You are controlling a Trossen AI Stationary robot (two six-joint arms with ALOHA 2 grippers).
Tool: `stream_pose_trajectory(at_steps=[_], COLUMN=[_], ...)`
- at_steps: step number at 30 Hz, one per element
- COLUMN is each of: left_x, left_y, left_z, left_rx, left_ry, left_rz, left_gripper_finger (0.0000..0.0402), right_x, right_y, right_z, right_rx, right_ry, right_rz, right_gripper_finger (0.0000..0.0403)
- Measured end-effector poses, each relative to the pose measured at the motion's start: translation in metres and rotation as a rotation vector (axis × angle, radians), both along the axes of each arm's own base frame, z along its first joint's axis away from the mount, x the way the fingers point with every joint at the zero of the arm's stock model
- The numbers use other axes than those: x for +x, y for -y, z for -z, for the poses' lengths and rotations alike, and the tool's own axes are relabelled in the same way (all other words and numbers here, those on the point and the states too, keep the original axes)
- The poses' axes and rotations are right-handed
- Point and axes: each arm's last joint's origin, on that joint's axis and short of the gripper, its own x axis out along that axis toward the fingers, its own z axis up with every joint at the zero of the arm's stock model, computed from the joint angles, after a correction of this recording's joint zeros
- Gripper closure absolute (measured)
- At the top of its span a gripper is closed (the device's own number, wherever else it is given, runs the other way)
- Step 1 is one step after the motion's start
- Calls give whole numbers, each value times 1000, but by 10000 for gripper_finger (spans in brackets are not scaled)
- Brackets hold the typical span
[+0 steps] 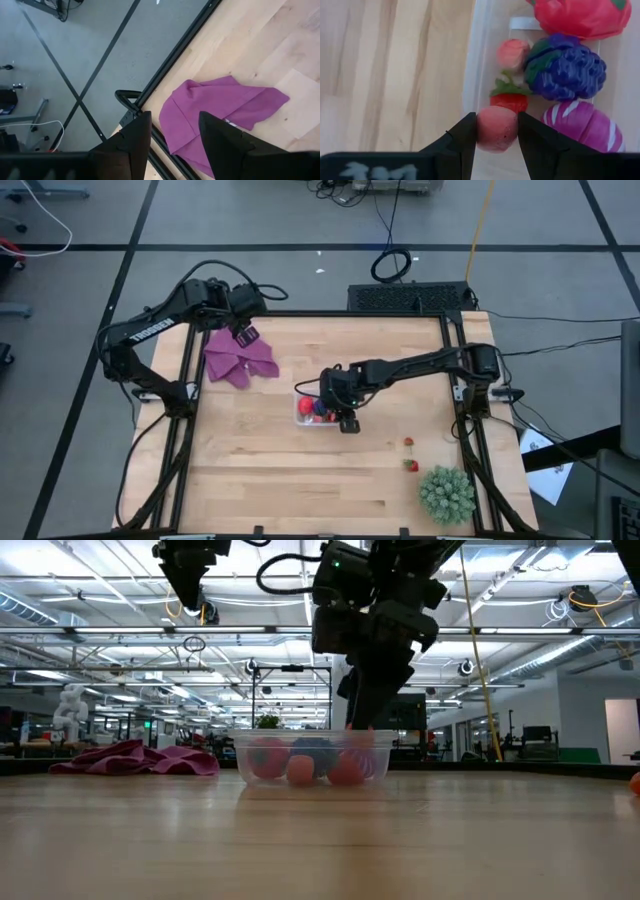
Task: Pick and placing Produce into tupperware
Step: Put the pink peach into the transparent bin
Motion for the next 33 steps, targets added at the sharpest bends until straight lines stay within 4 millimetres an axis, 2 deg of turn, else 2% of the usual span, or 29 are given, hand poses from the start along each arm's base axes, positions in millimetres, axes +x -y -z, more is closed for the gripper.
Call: stream_pose_trajectory(at_steps=[11, 33], left_x=[0, 0], left_y=[0, 0], left_z=[0, 0], left_rx=[0, 0], left_ry=[2, 5], left_rz=[-2, -5], left_gripper_finger=[229, 229], right_x=[0, -1], right_y=[9, 9], right_z=[1, 1], right_rx=[-5, -14], right_ry=[1, -3], right_rz=[22, 5], right_gripper_finger=[277, 277])
